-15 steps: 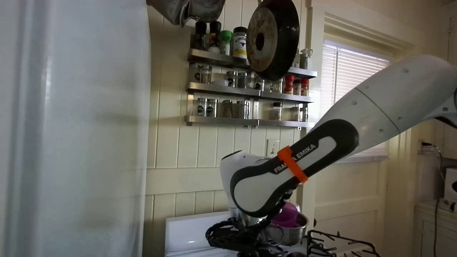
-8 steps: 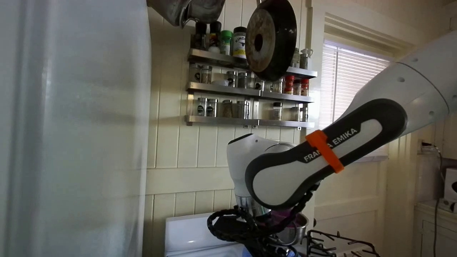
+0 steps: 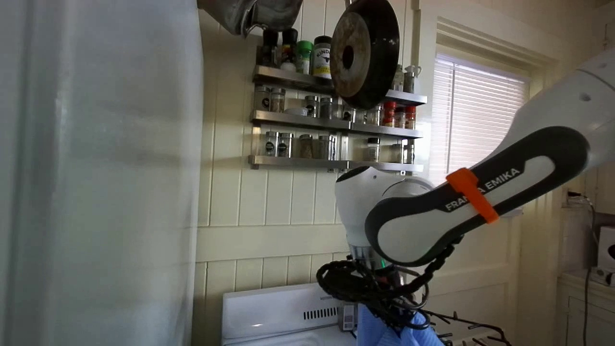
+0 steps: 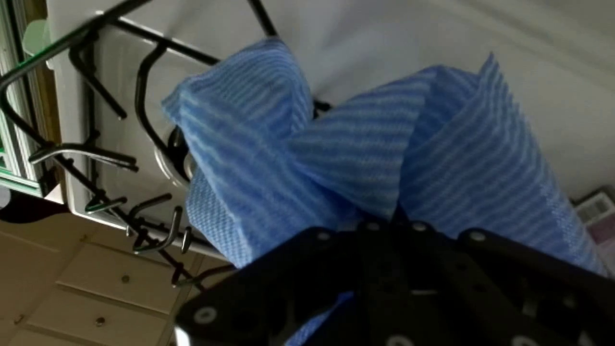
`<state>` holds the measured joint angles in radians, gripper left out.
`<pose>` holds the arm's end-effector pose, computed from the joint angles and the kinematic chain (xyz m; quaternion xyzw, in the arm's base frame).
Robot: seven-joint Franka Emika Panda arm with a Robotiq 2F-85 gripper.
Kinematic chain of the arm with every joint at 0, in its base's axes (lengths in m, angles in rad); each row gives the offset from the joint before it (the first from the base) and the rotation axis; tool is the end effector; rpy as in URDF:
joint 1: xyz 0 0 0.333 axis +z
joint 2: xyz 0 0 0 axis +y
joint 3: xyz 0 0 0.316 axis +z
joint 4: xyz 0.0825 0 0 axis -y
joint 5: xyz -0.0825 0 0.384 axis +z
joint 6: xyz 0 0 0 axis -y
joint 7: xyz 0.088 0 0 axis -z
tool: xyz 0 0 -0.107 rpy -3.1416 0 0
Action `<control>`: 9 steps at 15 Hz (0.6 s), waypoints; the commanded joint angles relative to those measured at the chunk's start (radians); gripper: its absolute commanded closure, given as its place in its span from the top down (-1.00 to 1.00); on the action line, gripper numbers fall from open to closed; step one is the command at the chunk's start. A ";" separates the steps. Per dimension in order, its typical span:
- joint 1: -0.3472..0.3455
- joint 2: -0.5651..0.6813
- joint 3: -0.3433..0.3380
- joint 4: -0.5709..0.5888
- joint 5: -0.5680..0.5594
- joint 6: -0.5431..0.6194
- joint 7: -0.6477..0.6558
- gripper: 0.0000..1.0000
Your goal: Use the blue towel to wipe the stove
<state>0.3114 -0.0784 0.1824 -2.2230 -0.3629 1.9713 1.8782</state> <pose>0.4467 0.2153 0.3979 0.8069 -0.5602 0.1217 0.1425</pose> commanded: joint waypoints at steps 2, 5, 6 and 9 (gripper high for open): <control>-0.079 -0.284 0.028 -0.214 -0.042 0.011 0.056 -0.98; -0.141 -0.453 0.028 -0.327 -0.065 -0.014 0.041 -0.98; -0.165 -0.496 0.020 -0.357 -0.080 -0.003 0.019 -0.98; -0.223 -0.575 -0.033 -0.426 -0.078 0.064 -0.080 -0.98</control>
<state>0.1414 -0.5447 0.1800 -2.5493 -0.4283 1.9639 1.8657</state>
